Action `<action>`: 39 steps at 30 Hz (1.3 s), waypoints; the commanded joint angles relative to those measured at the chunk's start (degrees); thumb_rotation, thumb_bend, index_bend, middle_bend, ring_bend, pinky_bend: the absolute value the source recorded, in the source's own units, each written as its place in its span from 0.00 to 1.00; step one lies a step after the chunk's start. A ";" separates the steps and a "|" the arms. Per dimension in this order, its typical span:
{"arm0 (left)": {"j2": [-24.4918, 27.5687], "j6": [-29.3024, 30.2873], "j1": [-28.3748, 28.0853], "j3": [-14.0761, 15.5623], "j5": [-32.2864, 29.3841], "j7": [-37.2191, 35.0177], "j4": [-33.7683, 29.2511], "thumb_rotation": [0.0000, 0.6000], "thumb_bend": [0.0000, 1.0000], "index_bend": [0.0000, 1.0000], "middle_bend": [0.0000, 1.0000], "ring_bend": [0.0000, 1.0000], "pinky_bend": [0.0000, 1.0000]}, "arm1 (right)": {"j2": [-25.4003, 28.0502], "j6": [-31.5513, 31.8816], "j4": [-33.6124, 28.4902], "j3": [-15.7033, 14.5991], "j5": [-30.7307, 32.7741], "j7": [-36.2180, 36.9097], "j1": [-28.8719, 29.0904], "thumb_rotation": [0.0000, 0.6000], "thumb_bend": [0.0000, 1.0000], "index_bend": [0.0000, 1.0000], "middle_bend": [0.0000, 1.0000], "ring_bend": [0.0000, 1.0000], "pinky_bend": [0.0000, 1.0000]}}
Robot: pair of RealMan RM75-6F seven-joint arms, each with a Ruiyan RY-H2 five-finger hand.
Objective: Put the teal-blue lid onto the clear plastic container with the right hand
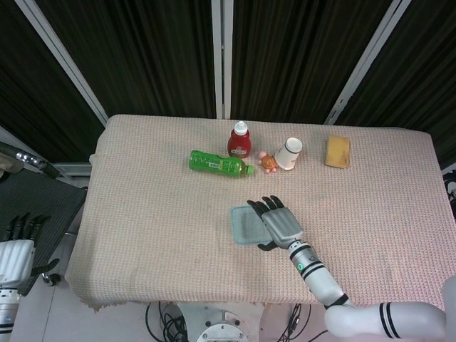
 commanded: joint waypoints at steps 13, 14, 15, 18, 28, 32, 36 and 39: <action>-0.44 0.16 0.02 0.12 0.32 -0.82 0.91 1.00 0.00 0.14 0.12 0.00 0.00 | 0.12 0.87 0.80 -0.43 3.04 -0.41 1.50 1.00 0.13 0.00 0.38 0.05 0.00; -0.43 0.16 0.03 0.13 0.29 -0.74 0.85 1.00 0.00 0.14 0.12 0.00 0.00 | 0.12 0.79 0.91 -0.45 3.16 -0.37 1.64 1.00 0.13 0.00 0.38 0.05 0.00; -0.42 0.16 0.05 0.14 0.27 -0.71 0.82 1.00 0.00 0.14 0.12 0.00 0.00 | 0.14 0.70 0.99 -0.46 3.31 -0.33 1.74 1.00 0.13 0.00 0.38 0.05 0.00; -0.40 0.15 0.16 0.21 0.15 -0.67 0.74 1.00 0.00 0.14 0.12 0.00 0.00 | 0.02 0.64 1.55 -0.42 3.63 -0.05 1.99 1.00 0.13 0.00 0.38 0.05 0.00; -0.52 0.06 0.18 0.21 0.05 -0.72 0.88 1.00 0.00 0.14 0.12 0.00 0.00 | -0.23 0.57 2.12 -1.10 3.57 0.50 2.40 1.00 0.13 0.00 0.38 0.05 0.00; -0.64 -0.07 0.19 0.23 -0.03 -0.95 1.15 1.00 0.00 0.14 0.12 0.00 0.00 | 0.20 1.15 2.13 -1.41 3.88 0.68 2.15 1.00 0.13 0.00 0.38 0.05 0.00; -0.83 -0.19 0.20 0.25 -0.13 -1.20 1.43 1.00 0.00 0.14 0.12 0.00 0.00 | 0.47 1.16 2.16 -1.61 3.64 1.21 2.00 1.00 0.13 0.00 0.38 0.05 0.00; -0.96 -0.12 0.20 0.27 -0.02 -1.28 1.59 1.00 0.00 0.14 0.12 0.00 0.00 | 0.51 0.94 2.36 -1.75 3.63 1.40 2.05 1.00 0.13 0.00 0.37 0.05 0.00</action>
